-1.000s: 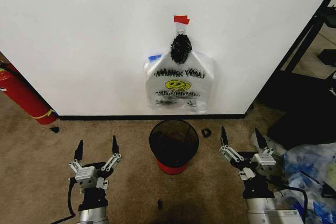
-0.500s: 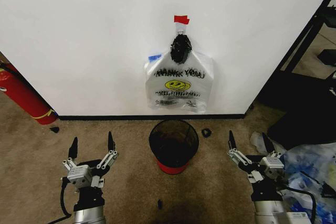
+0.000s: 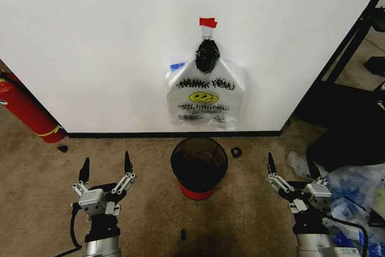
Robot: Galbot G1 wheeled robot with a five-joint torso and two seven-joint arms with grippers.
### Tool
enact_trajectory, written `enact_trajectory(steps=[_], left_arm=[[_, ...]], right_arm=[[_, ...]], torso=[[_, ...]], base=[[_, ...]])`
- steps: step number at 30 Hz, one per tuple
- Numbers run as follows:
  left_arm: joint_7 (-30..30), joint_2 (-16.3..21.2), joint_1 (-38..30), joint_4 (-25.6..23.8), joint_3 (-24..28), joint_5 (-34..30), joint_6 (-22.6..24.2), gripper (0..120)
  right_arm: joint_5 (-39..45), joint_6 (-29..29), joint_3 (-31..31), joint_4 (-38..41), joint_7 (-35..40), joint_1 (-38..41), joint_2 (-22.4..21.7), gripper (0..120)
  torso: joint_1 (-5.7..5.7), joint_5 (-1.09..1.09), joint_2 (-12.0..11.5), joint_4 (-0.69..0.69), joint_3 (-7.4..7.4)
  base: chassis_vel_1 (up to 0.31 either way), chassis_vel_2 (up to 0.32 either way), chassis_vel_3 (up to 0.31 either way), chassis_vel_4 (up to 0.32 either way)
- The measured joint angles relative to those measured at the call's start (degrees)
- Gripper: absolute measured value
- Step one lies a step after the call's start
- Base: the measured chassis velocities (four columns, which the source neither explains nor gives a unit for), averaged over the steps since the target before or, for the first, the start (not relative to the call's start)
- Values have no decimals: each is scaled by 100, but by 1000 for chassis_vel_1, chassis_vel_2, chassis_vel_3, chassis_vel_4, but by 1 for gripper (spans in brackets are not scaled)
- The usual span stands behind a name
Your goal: Pick up the garbage bag from the wall and place it over the trash bin.
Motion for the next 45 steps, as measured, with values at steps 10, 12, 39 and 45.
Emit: enact_trajectory(steps=[10, 12, 39, 45], left_arm=[[-1, 4, -29, 68, 7, 18, -46, 100], [-1, 4, -38, 75, 14, 18, -44, 100], [4, 37, -93, 157, -30, -17, -26, 100], [4, 30, -80, 155, -40, -17, -26, 100]], right_arm=[[44, 7, 18, 29, -8, 0, -9, 100], [51, 5, 19, 38, -10, 5, -9, 100], [64, -122, -30, -21, -30, 226, 8, 100], [71, -184, -81, -78, -30, 340, -16, 100]], torso=[[0, 0, 0, 0, 0], [0, 0, 0, 0, 0], [0, 0, 0, 0, 0], [0, 0, 0, 0, 0]], base=[[0, 0, 0, 0], [0, 0, 0, 0], [0, 0, 0, 0], [0, 0, 0, 0]])
